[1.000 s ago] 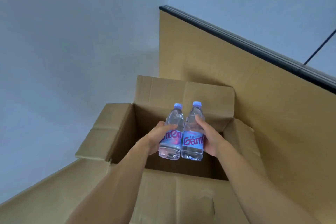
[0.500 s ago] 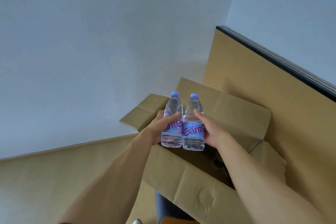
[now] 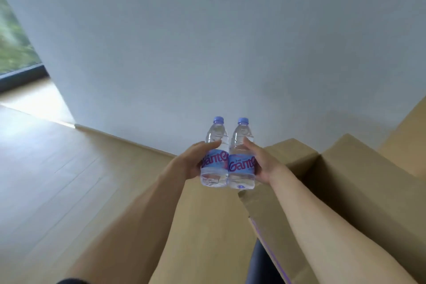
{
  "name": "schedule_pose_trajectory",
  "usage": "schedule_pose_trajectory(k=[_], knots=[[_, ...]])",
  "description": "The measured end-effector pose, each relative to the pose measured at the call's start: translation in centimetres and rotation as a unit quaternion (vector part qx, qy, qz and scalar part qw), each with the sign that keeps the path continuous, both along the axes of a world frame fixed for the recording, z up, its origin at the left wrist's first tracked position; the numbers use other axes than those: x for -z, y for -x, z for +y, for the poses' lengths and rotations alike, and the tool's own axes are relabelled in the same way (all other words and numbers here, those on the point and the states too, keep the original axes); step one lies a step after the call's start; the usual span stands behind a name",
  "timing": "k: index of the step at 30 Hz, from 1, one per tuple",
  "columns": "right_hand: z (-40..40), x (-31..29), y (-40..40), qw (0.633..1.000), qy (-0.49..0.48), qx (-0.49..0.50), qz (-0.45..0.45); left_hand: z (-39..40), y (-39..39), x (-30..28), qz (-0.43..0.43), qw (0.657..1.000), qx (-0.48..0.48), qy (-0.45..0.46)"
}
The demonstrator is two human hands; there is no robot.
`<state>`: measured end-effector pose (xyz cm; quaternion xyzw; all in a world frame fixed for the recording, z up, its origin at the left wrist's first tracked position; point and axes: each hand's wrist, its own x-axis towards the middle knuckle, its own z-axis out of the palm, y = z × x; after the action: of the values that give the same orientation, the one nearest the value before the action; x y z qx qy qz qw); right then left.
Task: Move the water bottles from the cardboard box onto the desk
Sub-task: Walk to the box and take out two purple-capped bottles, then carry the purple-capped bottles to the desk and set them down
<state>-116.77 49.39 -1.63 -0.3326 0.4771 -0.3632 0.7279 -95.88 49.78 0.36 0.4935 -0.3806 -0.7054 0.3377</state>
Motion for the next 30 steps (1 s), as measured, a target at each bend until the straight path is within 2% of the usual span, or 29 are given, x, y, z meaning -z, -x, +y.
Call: schedule_pose_trajectory(k=[6, 17, 30], knots=[[-2.1, -0.8, -13.2, 0.992, 0.026, -0.122, -0.003, 1.7, -12.5, -0.3, 0.011, 0.996, -0.089, 0.003], [-2.2, 0.6, -36.4, 0.968, 0.016, -0.250, -0.007, 6.4, -34.1, 0.6, -0.036, 0.976, -0.213, -0.017], [-2.2, 1.9, -56.1, 0.908, -0.011, -0.418, 0.026, 12.5, -50.0, 2.5, -0.009, 0.933, -0.358, -0.023]])
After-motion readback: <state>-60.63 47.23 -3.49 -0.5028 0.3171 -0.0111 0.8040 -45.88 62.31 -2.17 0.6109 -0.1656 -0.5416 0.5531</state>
